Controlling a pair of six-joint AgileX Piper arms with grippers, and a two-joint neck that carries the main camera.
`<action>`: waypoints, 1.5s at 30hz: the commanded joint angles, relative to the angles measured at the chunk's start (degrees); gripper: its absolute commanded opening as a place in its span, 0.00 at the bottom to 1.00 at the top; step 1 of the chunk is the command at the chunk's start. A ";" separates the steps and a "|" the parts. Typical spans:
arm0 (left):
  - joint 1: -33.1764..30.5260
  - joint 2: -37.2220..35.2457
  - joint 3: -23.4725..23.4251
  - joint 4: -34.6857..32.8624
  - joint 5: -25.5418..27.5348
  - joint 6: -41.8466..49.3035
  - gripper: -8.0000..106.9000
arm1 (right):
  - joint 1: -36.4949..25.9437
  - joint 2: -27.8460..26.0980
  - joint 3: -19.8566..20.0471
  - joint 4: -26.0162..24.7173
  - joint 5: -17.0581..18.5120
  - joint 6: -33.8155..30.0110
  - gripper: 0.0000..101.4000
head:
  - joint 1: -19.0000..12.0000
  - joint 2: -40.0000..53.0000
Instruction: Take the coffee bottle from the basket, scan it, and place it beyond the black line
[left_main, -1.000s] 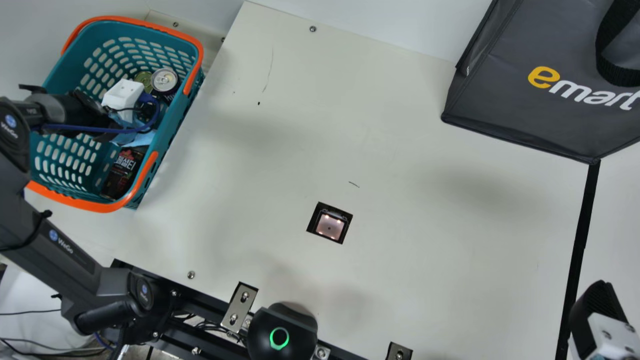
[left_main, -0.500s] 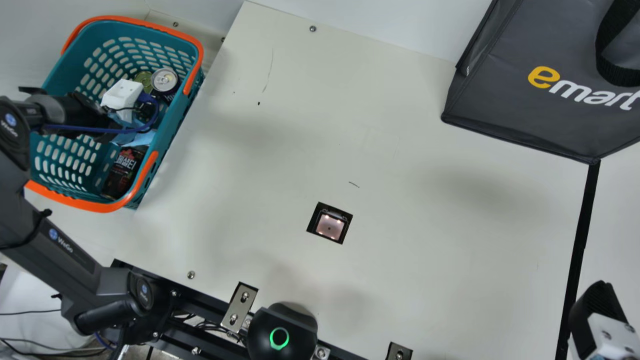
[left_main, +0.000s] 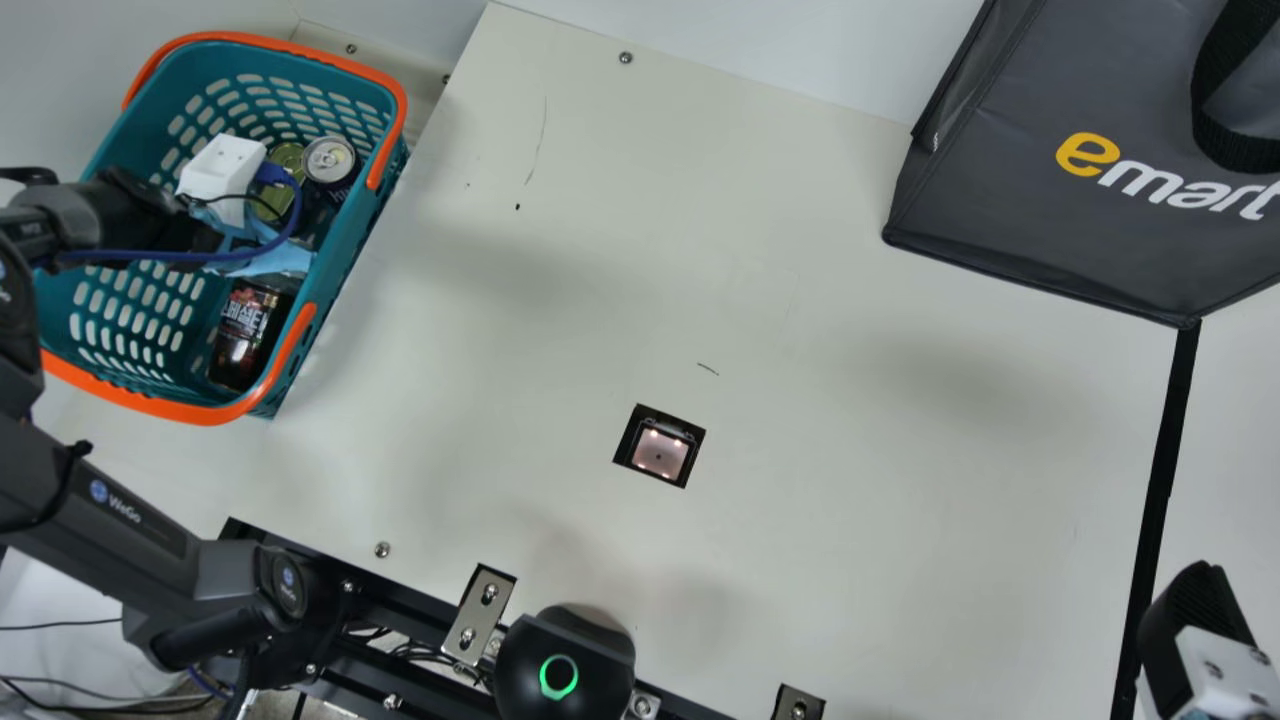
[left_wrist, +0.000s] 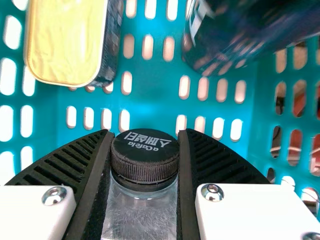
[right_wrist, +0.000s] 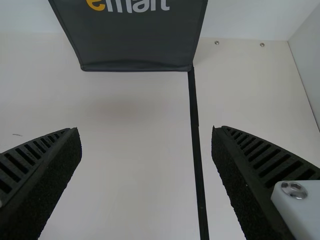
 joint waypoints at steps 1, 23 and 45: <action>0.35 -1.35 0.28 -1.07 0.73 0.94 0.16 | 0.00 0.00 0.00 0.00 0.00 0.00 0.90 | -1.57 0.14; 6.81 -15.23 5.27 -8.40 9.27 10.16 0.16 | 0.00 0.00 0.00 0.00 0.00 0.00 0.90 | -1.57 0.14; 12.12 -25.27 4.91 -10.56 18.21 13.76 0.16 | 0.00 0.00 0.00 0.00 0.00 0.00 0.90 | -1.57 0.14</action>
